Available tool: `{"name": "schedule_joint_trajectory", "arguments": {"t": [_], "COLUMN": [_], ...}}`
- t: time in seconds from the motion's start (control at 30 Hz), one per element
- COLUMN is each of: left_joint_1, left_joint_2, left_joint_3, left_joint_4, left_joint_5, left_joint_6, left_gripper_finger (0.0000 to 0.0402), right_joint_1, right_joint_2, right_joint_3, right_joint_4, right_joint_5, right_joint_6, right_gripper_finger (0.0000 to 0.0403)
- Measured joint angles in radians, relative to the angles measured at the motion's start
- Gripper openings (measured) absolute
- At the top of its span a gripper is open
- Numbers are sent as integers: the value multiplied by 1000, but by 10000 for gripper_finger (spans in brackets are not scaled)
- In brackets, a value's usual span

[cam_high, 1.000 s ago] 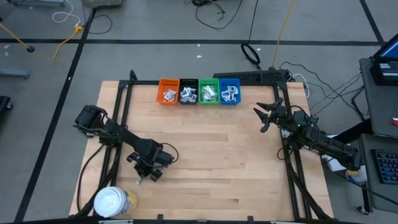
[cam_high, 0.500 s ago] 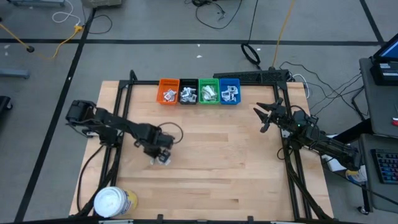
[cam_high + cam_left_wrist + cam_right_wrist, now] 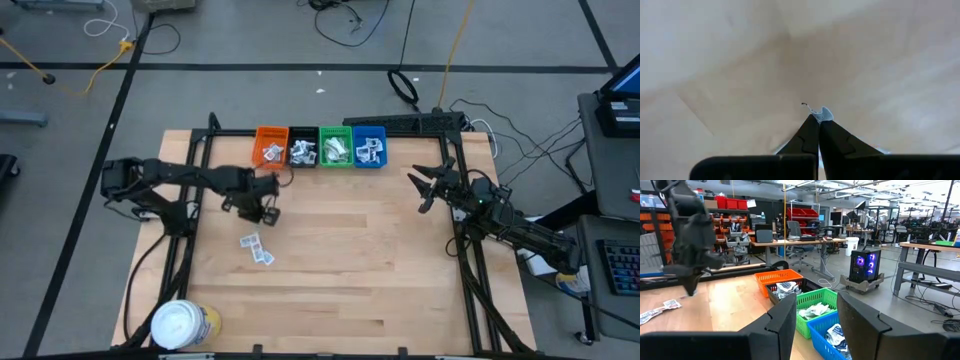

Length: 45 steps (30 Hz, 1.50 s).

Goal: Pick & Place First Aid Supplies
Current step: Put the red packet into the orange bin

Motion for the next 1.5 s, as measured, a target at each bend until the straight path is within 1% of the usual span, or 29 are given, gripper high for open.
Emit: {"name": "schedule_joint_trajectory", "arguments": {"t": [0.13, 0.3, 0.47, 0.63, 0.77, 0.97, 1.23, 1.33, 1.5], "left_joint_1": [98, 238, 369, 477, 553, 632, 697, 716, 729], "left_joint_2": [-2, 3, 10, 77, 156, 278, 452, 501, 572], "left_joint_3": [51, 134, 200, 291, 383, 559, 808, 855, 865], "left_joint_4": [-27, -111, -162, -251, -295, -330, -408, -408, -409], "left_joint_5": [-7, -32, -46, -59, -67, -65, -60, -58, -56], "left_joint_6": [71, 185, 281, 381, 458, 545, 625, 634, 634], "left_gripper_finger": [2, 2, 2, 1, 1, 1, 1, 0, 1], "right_joint_1": [0, 0, 0, 0, 0, 0, 0, 0, 0], "right_joint_2": [0, 0, 0, 0, 0, 0, 0, 0, 0], "right_joint_3": [0, 0, 0, 0, 0, 0, 0, 0, 0], "right_joint_4": [0, 0, 0, 0, 0, 0, 0, 0, 0], "right_joint_5": [0, 0, 0, 0, 0, 0, 0, 0, 0], "right_joint_6": [0, 0, 0, 0, 0, 0, 0, 0, 0], "right_gripper_finger": [139, 139, 139, 139, 139, 139, 139, 139, 139]}}
